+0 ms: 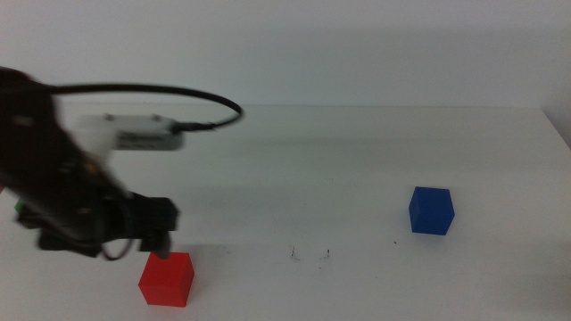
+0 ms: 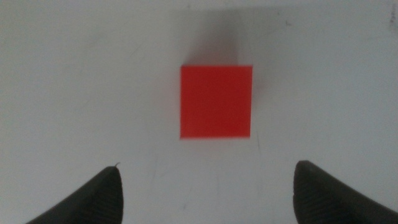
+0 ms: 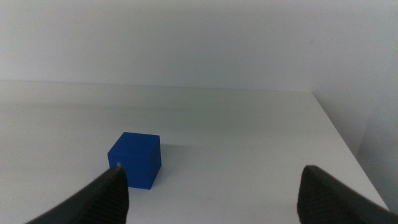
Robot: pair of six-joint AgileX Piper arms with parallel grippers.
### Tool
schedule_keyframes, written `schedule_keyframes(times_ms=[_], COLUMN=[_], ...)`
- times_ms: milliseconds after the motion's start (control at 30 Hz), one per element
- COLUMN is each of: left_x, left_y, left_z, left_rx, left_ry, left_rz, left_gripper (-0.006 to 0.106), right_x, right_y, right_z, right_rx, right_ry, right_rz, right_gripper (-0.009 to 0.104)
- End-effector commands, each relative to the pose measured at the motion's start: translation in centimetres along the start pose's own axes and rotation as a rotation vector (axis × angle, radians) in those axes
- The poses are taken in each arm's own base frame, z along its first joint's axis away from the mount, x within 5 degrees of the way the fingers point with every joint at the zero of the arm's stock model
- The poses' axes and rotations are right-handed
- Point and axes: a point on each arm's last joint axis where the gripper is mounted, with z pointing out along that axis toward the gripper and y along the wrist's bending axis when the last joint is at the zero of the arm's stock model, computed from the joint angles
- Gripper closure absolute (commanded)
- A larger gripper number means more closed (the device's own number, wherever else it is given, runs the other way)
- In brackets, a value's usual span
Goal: Stack red cubes first, then green, then blue cubes in a specific spot.
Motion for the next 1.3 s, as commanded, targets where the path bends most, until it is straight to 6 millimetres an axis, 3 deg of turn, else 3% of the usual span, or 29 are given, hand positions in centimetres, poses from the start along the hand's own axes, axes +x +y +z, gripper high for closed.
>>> schedule_keyframes(times_ms=[0,367,567,700,833,900,1033,1167,1267], left_x=[-0.9,-3.0,-3.0,-2.6,-3.2,-4.4,-6.8,-9.0,-9.9], left_y=[-1.0,-1.8,-1.7,-1.8,-2.3,-4.1,-9.2,-14.5,-17.1], left_z=[1.4,8.1,11.1,12.4,11.7,10.6,8.8,9.6,10.6], left_rx=[-0.015,-0.030,-0.058,-0.043,-0.014,0.013,0.016,0.002,-0.003], left_ry=[-0.013,0.062,0.150,0.158,0.169,0.119,0.051,0.093,0.108], left_rz=[0.008,0.020,0.034,0.015,-0.030,-0.026,-0.024,0.009,-0.012], left_gripper=[0.007,0.007,0.007,0.024,0.060,0.079,0.102,0.102,0.101], right_x=[0.0,0.0,0.0,0.0,0.0,0.0,0.0,0.0,0.0], right_y=[-0.1,-0.1,-0.1,-0.1,-0.1,-0.1,-0.1,-0.1,-0.1], right_z=[0.0,0.0,0.0,0.0,0.0,0.0,0.0,0.0,0.0], right_rx=[0.010,0.010,0.010,0.010,0.010,0.010,0.010,0.010,0.010], right_ry=[-0.011,-0.011,-0.011,-0.011,-0.011,-0.011,-0.011,-0.011,-0.011], right_rz=[-0.008,-0.008,-0.008,-0.008,-0.008,-0.008,-0.008,-0.008,-0.008], right_gripper=[0.002,0.002,0.002,0.002,0.002,0.002,0.002,0.002,0.002])
